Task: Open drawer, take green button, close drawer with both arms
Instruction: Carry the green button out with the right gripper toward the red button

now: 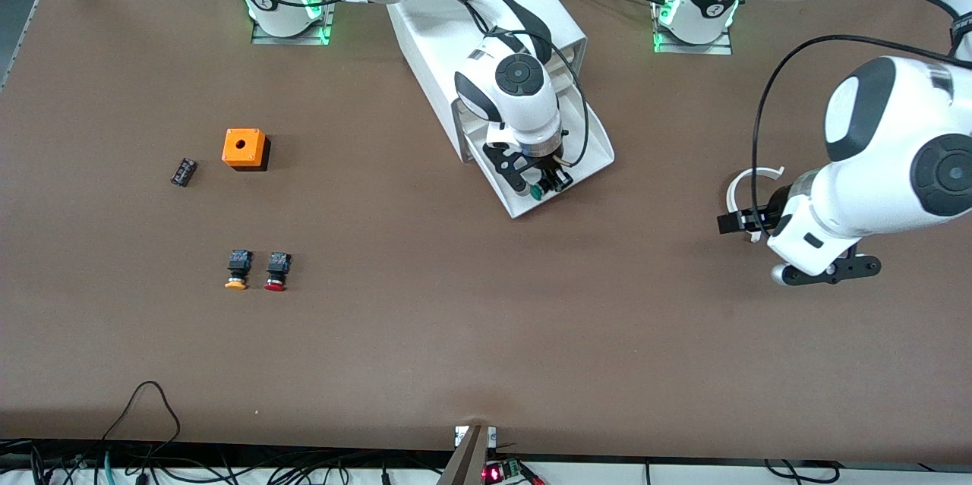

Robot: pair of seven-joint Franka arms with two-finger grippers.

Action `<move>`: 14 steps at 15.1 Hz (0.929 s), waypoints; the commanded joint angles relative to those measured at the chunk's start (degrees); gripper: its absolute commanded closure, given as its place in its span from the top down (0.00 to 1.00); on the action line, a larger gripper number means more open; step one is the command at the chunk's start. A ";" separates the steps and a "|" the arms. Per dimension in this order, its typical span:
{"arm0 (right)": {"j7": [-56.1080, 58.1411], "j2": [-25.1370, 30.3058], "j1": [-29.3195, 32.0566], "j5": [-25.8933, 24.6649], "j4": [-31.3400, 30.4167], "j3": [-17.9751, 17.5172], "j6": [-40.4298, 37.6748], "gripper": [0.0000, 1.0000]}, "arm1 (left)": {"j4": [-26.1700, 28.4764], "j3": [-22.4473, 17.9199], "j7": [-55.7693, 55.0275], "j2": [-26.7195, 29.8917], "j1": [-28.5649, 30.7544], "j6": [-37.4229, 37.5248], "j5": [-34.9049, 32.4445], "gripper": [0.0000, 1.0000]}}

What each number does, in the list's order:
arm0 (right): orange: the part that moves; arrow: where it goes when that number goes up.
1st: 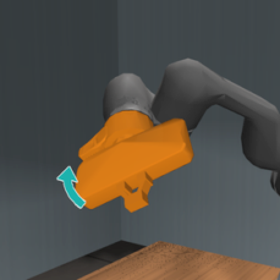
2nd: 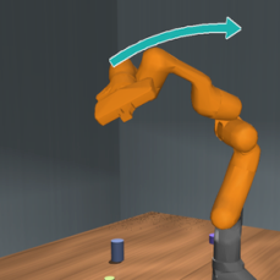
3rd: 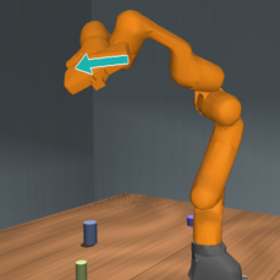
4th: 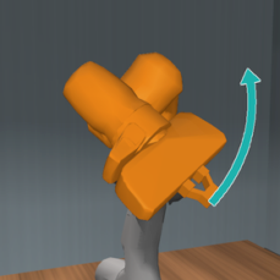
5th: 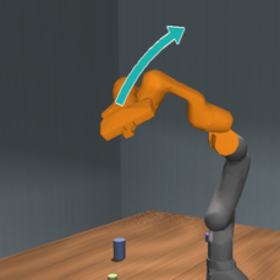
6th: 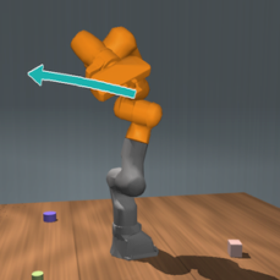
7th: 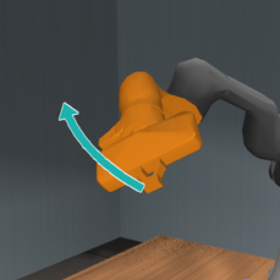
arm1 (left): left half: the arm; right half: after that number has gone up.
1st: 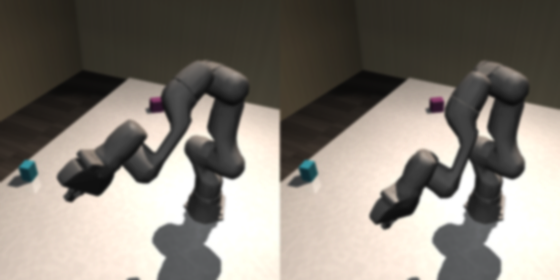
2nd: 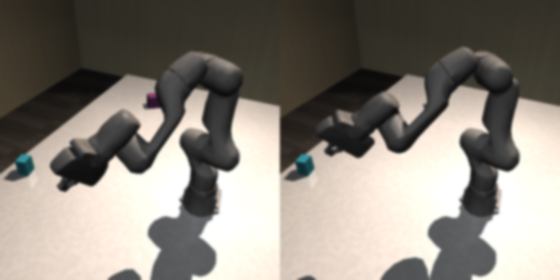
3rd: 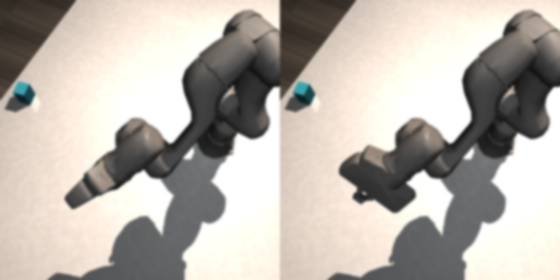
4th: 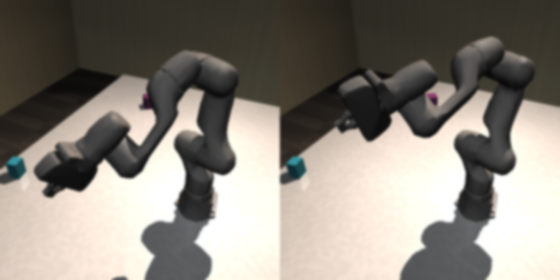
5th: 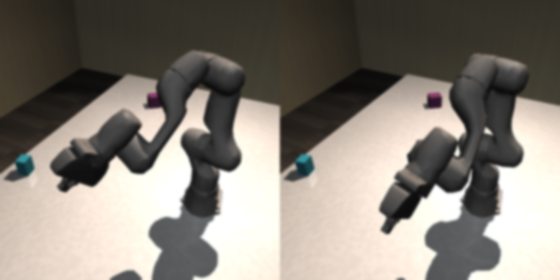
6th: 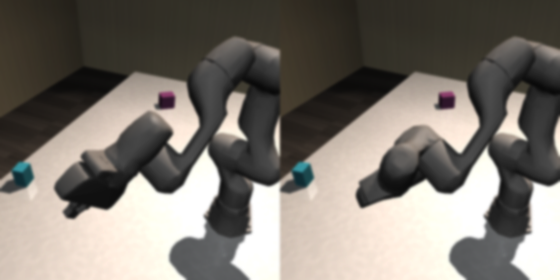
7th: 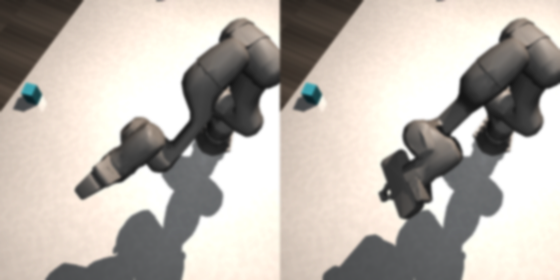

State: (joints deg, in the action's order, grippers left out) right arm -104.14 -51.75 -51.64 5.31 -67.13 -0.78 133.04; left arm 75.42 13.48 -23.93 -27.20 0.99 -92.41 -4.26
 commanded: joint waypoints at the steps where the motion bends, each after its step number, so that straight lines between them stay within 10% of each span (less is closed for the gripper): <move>1: -1.15 0.86 0.39 -1.27 5.06 0.51 -7.15 0.00 | 3.75 1.81 -7.51 0.39 -0.03 -4.52 -0.75 1.00; 14: 48.27 11.93 18.92 5.23 6.84 0.08 -34.13 0.00 | 27.20 7.25 -31.34 0.57 -2.92 -31.57 -1.45 1.00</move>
State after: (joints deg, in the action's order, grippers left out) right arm -65.73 -41.61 -35.59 9.58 -59.40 0.03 103.69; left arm 96.29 19.39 -51.20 -28.02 -1.88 -118.14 -4.26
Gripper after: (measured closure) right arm 0.590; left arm 0.000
